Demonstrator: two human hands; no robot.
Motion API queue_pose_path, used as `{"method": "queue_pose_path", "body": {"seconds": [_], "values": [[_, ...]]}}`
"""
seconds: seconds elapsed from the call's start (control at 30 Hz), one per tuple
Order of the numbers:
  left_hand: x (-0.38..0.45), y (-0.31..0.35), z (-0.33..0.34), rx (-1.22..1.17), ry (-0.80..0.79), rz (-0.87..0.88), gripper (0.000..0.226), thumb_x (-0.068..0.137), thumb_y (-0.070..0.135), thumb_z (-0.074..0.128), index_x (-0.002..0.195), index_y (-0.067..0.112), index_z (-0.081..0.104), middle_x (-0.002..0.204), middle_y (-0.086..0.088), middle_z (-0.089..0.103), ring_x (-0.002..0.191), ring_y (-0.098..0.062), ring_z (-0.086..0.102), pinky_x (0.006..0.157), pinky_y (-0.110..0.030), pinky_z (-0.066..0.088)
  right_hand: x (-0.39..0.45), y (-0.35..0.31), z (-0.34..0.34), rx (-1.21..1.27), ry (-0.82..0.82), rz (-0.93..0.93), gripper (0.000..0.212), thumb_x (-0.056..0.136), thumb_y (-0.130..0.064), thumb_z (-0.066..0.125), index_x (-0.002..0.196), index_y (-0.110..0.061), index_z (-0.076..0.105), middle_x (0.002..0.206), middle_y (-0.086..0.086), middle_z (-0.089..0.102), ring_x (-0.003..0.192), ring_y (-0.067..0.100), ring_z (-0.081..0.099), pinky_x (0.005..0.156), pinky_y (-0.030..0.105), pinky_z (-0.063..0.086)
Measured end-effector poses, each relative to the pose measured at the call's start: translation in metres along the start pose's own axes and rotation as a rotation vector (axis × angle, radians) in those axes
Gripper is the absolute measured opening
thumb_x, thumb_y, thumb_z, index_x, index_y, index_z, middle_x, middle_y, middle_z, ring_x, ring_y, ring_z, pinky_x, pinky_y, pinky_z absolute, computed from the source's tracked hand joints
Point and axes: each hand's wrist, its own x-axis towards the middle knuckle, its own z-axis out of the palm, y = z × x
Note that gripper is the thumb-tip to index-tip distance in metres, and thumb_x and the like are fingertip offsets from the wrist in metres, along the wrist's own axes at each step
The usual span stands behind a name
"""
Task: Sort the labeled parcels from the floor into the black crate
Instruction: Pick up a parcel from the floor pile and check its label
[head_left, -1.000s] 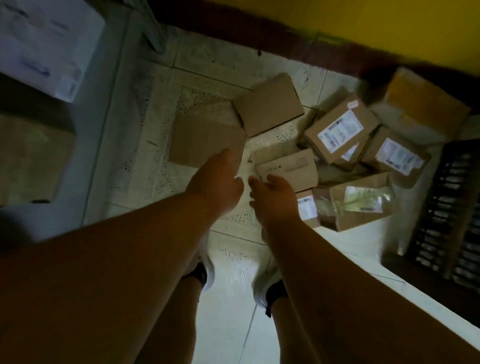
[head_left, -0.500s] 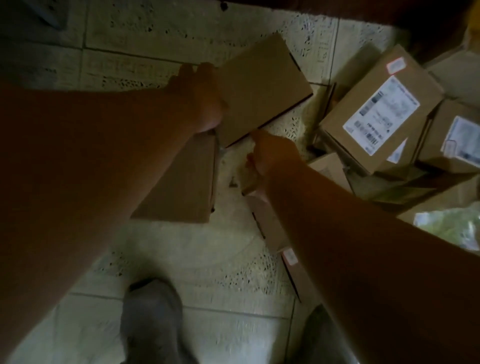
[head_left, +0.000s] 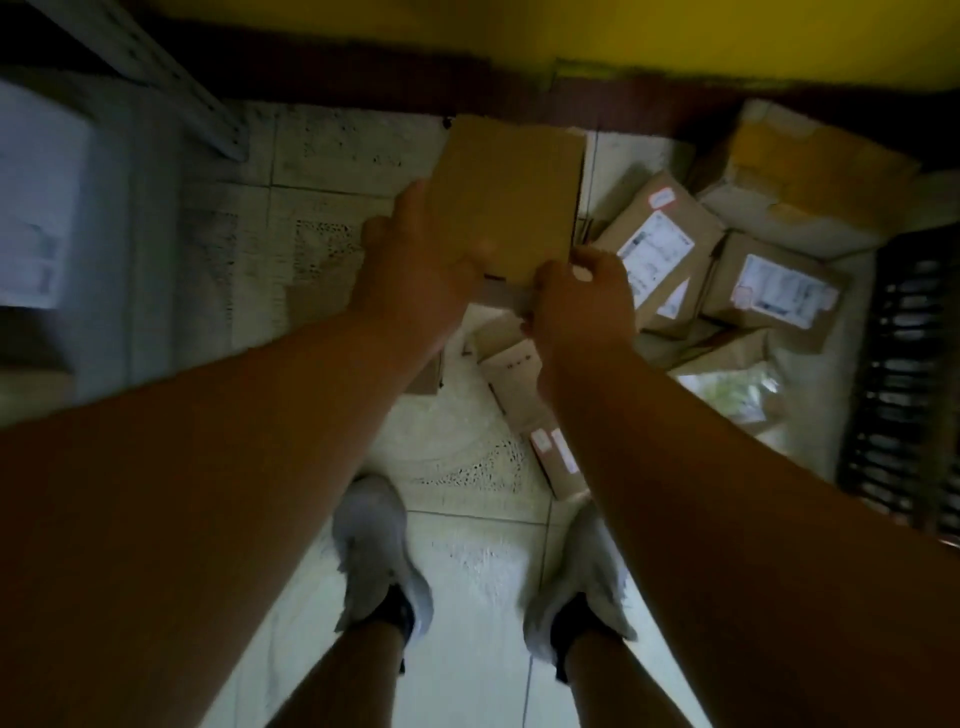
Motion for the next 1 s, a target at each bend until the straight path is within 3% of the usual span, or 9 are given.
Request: {"method": "queue_pose_path", "body": {"seconds": [0.13, 0.23, 0.33, 0.4, 0.53, 0.67, 0.73, 0.87, 1.0], "values": [[-0.107, 0.075, -0.112, 0.055, -0.056, 0.215, 0.081, 0.073, 0.056, 0.076, 0.14, 0.027, 0.04, 0.144, -0.004, 0.034, 0.107, -0.007, 0.042, 0.076, -0.015, 0.036, -0.12, -0.098, -0.066, -0.038, 0.065, -0.08, 0.032, 0.078, -0.04, 0.049, 0.107, -0.031, 0.059, 0.104, -0.002, 0.065, 0.098, 0.026, 0.067, 0.087, 0.05, 0.057], [-0.161, 0.143, -0.204, -0.031, 0.063, 0.281, 0.067, 0.072, 0.046, 0.082, 0.129, 0.031, 0.05, 0.128, 0.005, 0.041, 0.094, 0.0, 0.046, 0.075, -0.007, 0.033, -0.22, -0.178, -0.107, -0.024, 0.034, -0.193, 0.052, 0.073, -0.06, 0.051, 0.105, -0.024, 0.069, 0.099, -0.001, 0.068, 0.099, 0.023, 0.066, 0.087, 0.047, 0.055], [-0.213, 0.209, -0.29, -0.134, 0.205, 0.321, 0.063, 0.073, 0.048, 0.08, 0.126, 0.03, 0.05, 0.121, 0.006, 0.043, 0.109, -0.012, 0.047, 0.084, -0.027, 0.046, -0.321, -0.251, -0.137, -0.041, -0.016, -0.419, 0.073, 0.071, -0.081, 0.045, 0.118, -0.028, 0.065, 0.116, -0.005, 0.066, 0.109, 0.012, 0.061, 0.095, 0.046, 0.052], [-0.245, 0.241, -0.336, -0.215, 0.269, 0.34, 0.065, 0.075, 0.052, 0.076, 0.127, 0.026, 0.047, 0.123, 0.001, 0.047, 0.112, -0.018, 0.05, 0.083, -0.032, 0.051, -0.376, -0.287, -0.154, -0.086, -0.034, -0.598, 0.071, 0.076, -0.079, 0.046, 0.125, -0.029, 0.058, 0.121, -0.007, 0.063, 0.11, 0.011, 0.061, 0.093, 0.046, 0.054], [-0.294, 0.281, -0.41, -0.368, 0.396, 0.372, 0.058, 0.075, 0.067, 0.059, 0.12, 0.033, 0.045, 0.12, 0.005, 0.054, 0.103, -0.01, 0.053, 0.073, -0.016, 0.042, -0.452, -0.325, -0.173, -0.124, -0.02, -0.951, 0.053, 0.087, -0.058, 0.062, 0.13, -0.03, 0.05, 0.124, -0.013, 0.06, 0.113, 0.001, 0.057, 0.091, 0.033, 0.053], [-0.332, 0.294, -0.452, -0.522, 0.47, 0.395, 0.018, 0.094, 0.056, 0.049, 0.097, 0.04, 0.057, 0.101, 0.012, 0.068, 0.088, 0.001, 0.062, 0.069, -0.013, 0.045, -0.49, -0.342, -0.178, -0.05, -0.074, -1.132, 0.044, 0.092, -0.037, 0.066, 0.125, -0.049, 0.04, 0.121, -0.01, 0.062, 0.108, 0.0, 0.062, 0.083, 0.033, 0.059], [-0.35, 0.299, -0.464, -0.604, 0.49, 0.407, 0.02, 0.095, 0.056, 0.045, 0.091, 0.045, 0.061, 0.092, 0.017, 0.07, 0.084, 0.005, 0.065, 0.065, -0.012, 0.046, -0.505, -0.352, -0.179, 0.011, -0.1, -1.174, 0.041, 0.093, -0.036, 0.064, 0.124, -0.05, 0.041, 0.109, -0.013, 0.066, 0.096, -0.002, 0.067, 0.07, 0.02, 0.058], [-0.391, 0.305, -0.468, -0.766, 0.438, 0.351, 0.045, 0.088, 0.073, 0.04, 0.119, 0.046, 0.057, 0.107, 0.015, 0.073, 0.099, -0.008, 0.069, 0.078, -0.028, 0.055, -0.531, -0.372, -0.183, 0.149, -0.179, -1.204, 0.033, 0.097, -0.038, 0.06, 0.127, -0.033, 0.047, 0.09, -0.009, 0.065, 0.077, -0.002, 0.068, 0.054, 0.012, 0.05], [-0.441, 0.3, -0.449, -0.785, 0.7, 0.206, 0.047, 0.083, 0.08, 0.042, 0.111, 0.045, 0.058, 0.099, 0.021, 0.073, 0.091, 0.001, 0.07, 0.076, -0.028, 0.057, -0.551, -0.376, -0.19, 0.051, -0.484, -1.2, 0.039, 0.098, -0.041, 0.056, 0.135, -0.038, 0.045, 0.094, -0.007, 0.068, 0.076, 0.003, 0.071, 0.055, 0.02, 0.056]]}}
